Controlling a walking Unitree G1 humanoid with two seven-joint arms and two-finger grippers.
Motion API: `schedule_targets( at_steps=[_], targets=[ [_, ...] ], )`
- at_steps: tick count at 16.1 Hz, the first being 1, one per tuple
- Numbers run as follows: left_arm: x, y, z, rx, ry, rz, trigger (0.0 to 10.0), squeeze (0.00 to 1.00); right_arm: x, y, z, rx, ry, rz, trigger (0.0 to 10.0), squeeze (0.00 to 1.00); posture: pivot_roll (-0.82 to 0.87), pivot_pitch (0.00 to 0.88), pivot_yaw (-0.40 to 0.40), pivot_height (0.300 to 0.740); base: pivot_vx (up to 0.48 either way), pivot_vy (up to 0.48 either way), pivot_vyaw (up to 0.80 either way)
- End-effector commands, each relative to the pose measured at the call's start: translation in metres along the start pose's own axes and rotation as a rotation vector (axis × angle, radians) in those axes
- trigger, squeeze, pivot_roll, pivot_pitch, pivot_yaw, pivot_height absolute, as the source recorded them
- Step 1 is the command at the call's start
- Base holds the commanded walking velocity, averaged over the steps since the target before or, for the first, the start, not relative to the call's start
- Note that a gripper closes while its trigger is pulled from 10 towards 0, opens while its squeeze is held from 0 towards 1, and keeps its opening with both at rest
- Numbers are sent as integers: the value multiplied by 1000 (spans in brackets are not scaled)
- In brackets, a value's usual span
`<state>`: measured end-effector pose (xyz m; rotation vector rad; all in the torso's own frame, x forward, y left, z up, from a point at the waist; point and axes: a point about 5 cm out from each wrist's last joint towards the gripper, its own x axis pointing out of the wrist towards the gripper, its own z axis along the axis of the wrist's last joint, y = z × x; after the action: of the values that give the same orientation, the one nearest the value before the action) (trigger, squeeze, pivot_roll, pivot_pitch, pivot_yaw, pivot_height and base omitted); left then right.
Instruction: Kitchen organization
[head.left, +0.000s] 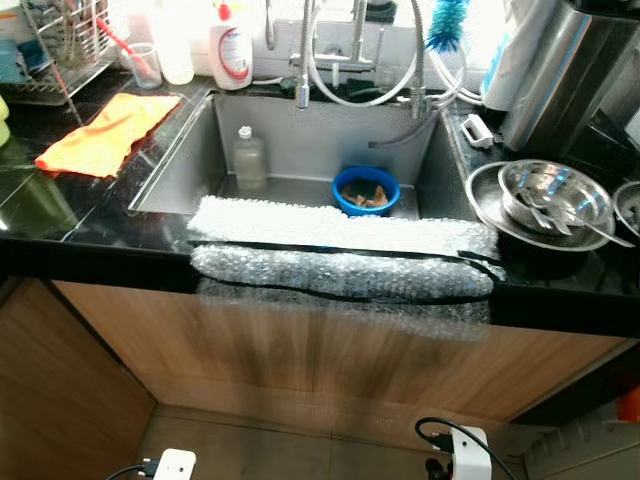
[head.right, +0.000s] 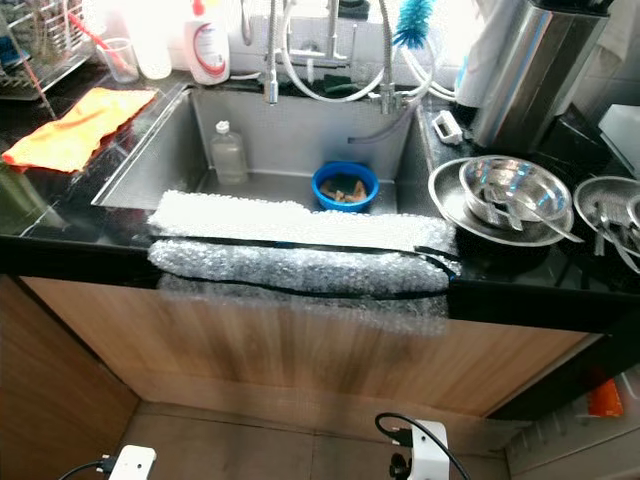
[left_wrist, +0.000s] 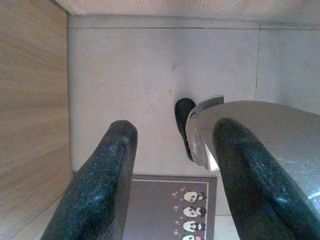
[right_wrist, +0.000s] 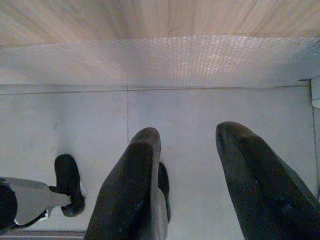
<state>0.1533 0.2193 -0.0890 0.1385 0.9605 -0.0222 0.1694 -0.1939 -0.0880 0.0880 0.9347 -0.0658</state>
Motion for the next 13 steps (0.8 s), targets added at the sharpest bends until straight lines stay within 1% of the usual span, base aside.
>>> schedule_targets(
  at_steps=[1,8,10,11,12,13],
  targets=[
    [-1,-1,-5,6,24,-4,10000,0,-1,-2,-3,21,7,-8,10000,0,71,64,-24,740,0,0,-575],
    [-1,0,-5,5,17,5,10000,0,-2,-4,-7,13,10,-7,10000,0,73,68,-25,740,0,0,0],
    [-1,0,-3,9,-5,11,10000,0,-2,-4,-4,-15,-18,1,10000,0,73,66,-27,740,0,0,0],
    [-1,-1,-2,21,-19,11,10000,0,-3,-5,-3,-77,-31,15,10000,0,80,66,-27,740,0,0,0],
    [-1,-1,0,39,-35,6,10000,0,-3,-6,-2,-97,-46,19,10000,0,80,67,-26,740,0,0,0],
    [-2,0,2,49,-63,8,10000,0,-6,-12,-5,-77,-75,3,10000,0,63,71,-26,740,0,0,0]
  ],
)
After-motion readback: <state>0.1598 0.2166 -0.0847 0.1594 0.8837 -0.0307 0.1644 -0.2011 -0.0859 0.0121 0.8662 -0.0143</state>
